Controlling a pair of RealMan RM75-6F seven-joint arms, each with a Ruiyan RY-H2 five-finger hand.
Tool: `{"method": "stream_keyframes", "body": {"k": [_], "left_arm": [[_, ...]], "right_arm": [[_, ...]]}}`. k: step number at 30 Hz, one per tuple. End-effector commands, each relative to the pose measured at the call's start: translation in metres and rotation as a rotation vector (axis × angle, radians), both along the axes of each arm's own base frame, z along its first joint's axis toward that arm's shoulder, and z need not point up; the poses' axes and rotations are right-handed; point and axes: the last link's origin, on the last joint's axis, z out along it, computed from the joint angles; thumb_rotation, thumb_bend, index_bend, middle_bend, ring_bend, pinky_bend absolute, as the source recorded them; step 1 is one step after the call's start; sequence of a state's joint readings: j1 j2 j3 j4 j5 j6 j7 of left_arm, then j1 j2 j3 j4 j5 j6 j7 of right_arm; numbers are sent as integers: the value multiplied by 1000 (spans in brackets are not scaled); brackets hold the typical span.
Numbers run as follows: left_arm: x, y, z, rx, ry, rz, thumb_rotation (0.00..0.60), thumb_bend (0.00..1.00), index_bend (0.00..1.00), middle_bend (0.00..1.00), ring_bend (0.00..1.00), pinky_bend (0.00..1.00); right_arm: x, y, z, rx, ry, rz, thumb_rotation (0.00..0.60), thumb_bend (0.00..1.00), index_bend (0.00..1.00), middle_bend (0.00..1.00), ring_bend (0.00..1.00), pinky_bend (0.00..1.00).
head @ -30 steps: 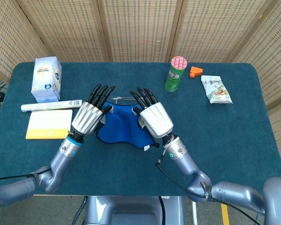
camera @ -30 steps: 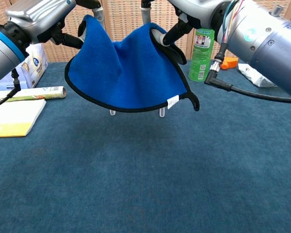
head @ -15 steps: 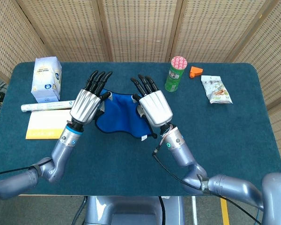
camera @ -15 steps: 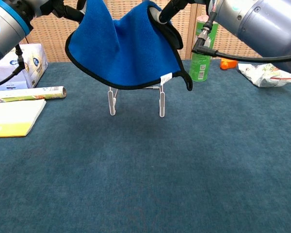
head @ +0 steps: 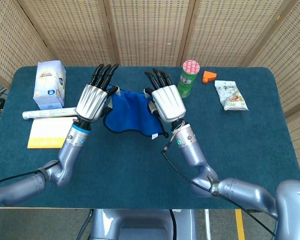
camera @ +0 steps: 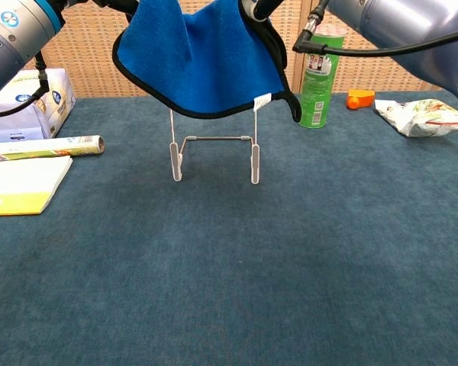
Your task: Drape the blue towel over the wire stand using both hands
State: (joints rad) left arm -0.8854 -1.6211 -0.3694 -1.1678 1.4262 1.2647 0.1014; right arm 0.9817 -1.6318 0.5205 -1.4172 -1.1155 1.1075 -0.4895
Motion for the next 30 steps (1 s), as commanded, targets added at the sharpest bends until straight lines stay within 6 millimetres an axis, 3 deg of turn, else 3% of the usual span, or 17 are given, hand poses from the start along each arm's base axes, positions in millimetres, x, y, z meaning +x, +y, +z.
{"method": "stream_keyframes", "body": {"k": [1, 10, 30], "left_arm": [[0, 5, 0, -9, -17, 14, 600, 602, 657, 0, 0, 0], [-17, 17, -8, -41, -38, 84, 600, 600, 657, 0, 0, 0], [-63, 33, -50, -175, -83, 207, 600, 599, 657, 0, 0, 0]], "right_arm": [[-1, -5, 1, 4, -16, -16, 600, 569, 688, 125, 0, 111], [-7, -17, -3, -1, 16, -46, 600, 569, 688, 125, 0, 111], [-37, -28, -47, 97, 50, -99, 600, 575, 688, 124, 0, 111]]}}
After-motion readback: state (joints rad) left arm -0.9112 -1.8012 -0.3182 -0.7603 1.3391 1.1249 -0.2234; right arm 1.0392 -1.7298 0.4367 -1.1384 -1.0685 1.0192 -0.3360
